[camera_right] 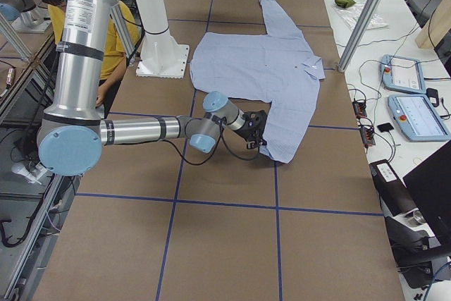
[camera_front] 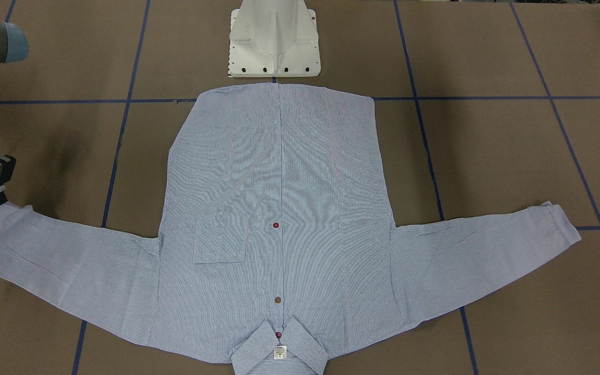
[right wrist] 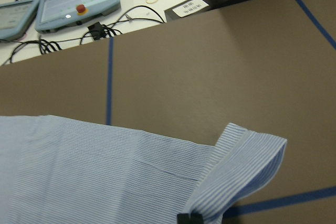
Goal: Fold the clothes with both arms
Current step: 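Carry the sleeve across the shirt front toward the collar with the right gripper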
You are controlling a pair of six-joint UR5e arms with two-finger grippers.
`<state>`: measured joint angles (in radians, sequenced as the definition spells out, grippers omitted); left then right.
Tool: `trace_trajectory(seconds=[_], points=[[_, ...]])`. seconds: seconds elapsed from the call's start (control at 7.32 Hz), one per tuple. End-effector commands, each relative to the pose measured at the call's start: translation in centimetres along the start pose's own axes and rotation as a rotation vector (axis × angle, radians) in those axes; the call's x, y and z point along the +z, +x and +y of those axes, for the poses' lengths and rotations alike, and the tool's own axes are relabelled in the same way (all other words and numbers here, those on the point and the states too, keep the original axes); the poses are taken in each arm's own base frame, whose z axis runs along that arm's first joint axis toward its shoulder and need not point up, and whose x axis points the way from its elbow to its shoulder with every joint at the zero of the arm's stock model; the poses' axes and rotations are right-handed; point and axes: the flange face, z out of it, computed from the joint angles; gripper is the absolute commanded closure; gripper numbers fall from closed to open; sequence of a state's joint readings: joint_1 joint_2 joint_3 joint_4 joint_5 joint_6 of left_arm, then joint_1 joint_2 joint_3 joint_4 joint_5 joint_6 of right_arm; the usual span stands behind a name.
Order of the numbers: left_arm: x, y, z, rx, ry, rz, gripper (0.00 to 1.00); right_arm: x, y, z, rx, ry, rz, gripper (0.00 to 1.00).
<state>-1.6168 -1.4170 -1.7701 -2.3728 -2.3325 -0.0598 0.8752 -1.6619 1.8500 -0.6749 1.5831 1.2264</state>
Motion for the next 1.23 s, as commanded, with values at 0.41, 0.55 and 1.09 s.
trace_trajectory(seconds=[0.41, 0.55, 1.09], points=[[0.0, 0.0, 0.1, -0.003, -0.003, 0.0, 0.0, 2.9, -35.6, 0.0, 0.016, 0.09, -0.125, 1.0], [0.1, -0.1, 0.1, -0.004, -0.003, 0.0, 0.0, 4.3, -40.0, 1.3, 0.054, 0.067, -0.12, 1.0], [0.1, -0.1, 0.3, -0.006, -0.005, -0.001, 0.0, 7.0, -52.7, 6.7, 0.093, 0.128, -0.038, 1.0]])
